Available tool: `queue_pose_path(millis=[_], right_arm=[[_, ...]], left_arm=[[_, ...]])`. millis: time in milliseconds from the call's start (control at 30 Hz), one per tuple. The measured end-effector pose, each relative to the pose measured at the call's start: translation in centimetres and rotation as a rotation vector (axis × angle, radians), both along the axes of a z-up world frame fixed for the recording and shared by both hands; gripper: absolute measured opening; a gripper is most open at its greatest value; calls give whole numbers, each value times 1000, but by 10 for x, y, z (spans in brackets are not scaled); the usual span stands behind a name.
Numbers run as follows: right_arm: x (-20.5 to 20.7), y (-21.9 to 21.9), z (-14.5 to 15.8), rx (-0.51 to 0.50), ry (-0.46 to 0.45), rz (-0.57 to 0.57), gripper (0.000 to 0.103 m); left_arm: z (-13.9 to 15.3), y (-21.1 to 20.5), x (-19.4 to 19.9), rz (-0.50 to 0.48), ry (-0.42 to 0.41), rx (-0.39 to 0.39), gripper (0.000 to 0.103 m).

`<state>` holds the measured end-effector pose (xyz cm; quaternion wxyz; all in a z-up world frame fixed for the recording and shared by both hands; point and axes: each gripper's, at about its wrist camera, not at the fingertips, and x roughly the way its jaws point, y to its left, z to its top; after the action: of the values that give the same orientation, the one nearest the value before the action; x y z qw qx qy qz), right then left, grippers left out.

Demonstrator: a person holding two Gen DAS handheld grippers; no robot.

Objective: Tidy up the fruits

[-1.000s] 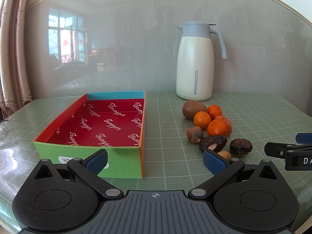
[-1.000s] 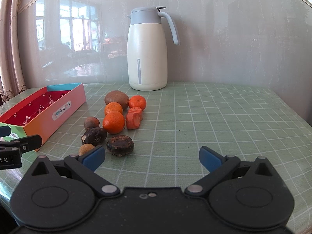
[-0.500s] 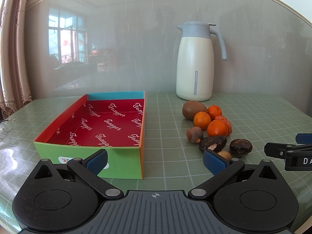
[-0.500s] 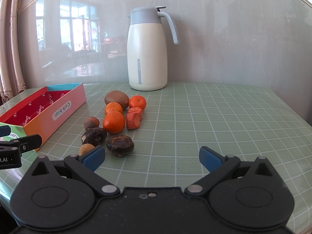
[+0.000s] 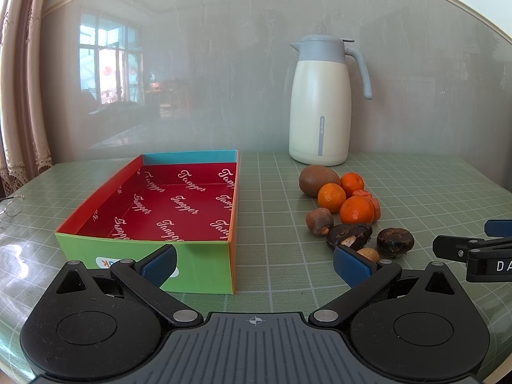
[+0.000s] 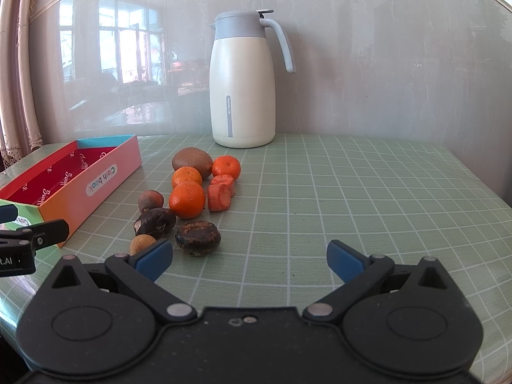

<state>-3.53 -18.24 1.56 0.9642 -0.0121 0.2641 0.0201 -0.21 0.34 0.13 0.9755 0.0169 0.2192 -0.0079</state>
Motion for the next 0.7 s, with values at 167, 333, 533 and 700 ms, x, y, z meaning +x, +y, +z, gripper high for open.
queue_pose_path(millis=[167,333,533,700], right_arm=[[1,-1,0,1,1,-1,103],[0,-1,0,0,2,1,103],[0,-1,0,-1,2,0,103],[0,-1,0,-1,2,0,103]], left_arm=[[0,0,0,0,0,0,103],[0,0,0,0,0,0,103],[0,0,0,0,0,0,103],[0,0,-1,1,-1,1,103]])
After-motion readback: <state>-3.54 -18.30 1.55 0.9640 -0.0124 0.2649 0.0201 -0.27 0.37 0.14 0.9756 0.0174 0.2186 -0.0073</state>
